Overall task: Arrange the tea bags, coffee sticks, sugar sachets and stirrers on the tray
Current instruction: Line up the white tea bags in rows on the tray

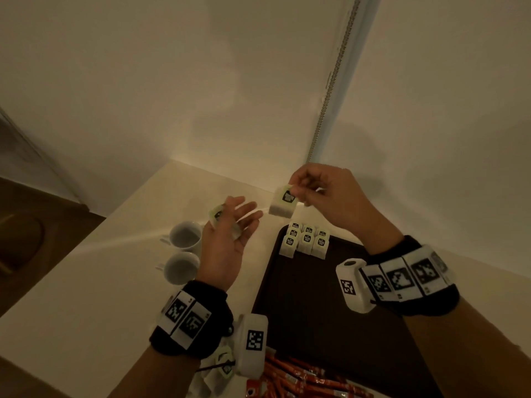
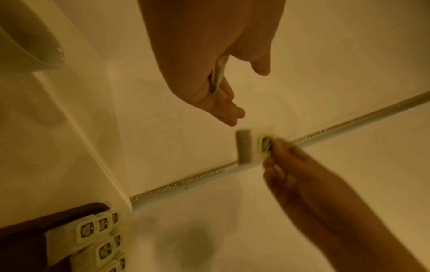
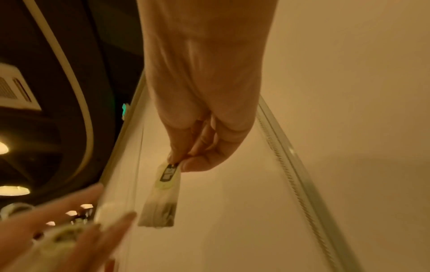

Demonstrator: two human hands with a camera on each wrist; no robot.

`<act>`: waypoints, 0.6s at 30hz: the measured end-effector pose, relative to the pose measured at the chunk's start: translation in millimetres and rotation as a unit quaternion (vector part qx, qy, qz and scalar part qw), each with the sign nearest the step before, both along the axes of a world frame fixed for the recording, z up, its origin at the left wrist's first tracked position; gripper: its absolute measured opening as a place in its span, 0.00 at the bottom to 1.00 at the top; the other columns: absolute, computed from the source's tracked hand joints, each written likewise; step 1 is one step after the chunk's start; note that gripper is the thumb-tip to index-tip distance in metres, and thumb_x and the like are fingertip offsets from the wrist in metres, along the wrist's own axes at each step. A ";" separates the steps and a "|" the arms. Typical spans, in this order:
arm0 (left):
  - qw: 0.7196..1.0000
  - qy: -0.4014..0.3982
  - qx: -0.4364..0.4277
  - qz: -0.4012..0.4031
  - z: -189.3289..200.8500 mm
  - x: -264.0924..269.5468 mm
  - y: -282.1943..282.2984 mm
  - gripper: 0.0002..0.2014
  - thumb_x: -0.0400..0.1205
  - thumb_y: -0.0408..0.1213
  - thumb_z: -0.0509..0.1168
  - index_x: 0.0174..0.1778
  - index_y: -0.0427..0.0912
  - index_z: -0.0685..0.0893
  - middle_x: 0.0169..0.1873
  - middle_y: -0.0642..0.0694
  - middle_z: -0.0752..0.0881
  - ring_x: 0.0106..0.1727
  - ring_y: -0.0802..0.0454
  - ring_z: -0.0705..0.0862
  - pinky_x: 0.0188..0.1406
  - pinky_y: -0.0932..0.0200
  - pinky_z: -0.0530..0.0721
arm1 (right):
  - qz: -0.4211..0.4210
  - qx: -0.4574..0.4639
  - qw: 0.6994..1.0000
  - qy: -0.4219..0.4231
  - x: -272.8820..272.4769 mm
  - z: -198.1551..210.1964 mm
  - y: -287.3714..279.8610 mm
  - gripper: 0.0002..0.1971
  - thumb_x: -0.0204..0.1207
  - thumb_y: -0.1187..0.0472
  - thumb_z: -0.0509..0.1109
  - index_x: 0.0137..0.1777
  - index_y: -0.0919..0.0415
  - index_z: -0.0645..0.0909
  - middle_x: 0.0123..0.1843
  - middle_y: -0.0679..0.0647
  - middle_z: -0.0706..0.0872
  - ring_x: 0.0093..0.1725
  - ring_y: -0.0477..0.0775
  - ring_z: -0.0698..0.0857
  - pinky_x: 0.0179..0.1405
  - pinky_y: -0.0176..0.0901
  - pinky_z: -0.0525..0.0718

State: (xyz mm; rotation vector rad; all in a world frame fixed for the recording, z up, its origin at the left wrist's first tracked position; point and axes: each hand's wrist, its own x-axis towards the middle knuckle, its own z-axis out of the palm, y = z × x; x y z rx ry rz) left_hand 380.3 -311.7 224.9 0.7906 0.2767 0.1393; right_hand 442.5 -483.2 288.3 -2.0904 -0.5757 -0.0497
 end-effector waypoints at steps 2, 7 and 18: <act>1.000 0.018 -0.019 0.011 -4.6 1.3 9.0 0.19 0.78 0.52 0.62 0.53 0.39 0.82 0.44 0.44 0.90 0.46 0.49 0.90 0.40 0.63 0.87 | -0.010 -0.079 0.996 0.032 4.8 -28.9 -10.2 0.03 0.75 0.68 0.72 0.46 0.61 0.84 0.36 0.47 0.84 0.30 0.34 0.80 0.35 0.22 0.79; 1.000 0.028 -0.010 0.007 -5.5 1.9 17.5 0.16 0.85 0.48 0.56 0.49 0.39 0.82 0.40 0.44 0.90 0.44 0.49 0.90 0.39 0.63 0.88 | -0.033 -0.206 0.957 0.201 12.9 -119.5 -33.1 0.05 0.77 0.66 0.69 0.52 0.60 0.83 0.47 0.51 0.85 0.42 0.44 0.82 0.41 0.30 0.78; 0.998 0.052 -0.016 -0.014 -15.2 7.2 19.7 0.19 0.86 0.50 0.53 0.47 0.40 0.82 0.37 0.43 0.90 0.38 0.49 0.90 0.35 0.63 0.88 | -0.149 -0.211 0.940 0.222 40.7 -201.9 -56.4 0.04 0.75 0.68 0.71 0.49 0.67 0.82 0.51 0.60 0.87 0.46 0.49 0.81 0.51 0.40 0.82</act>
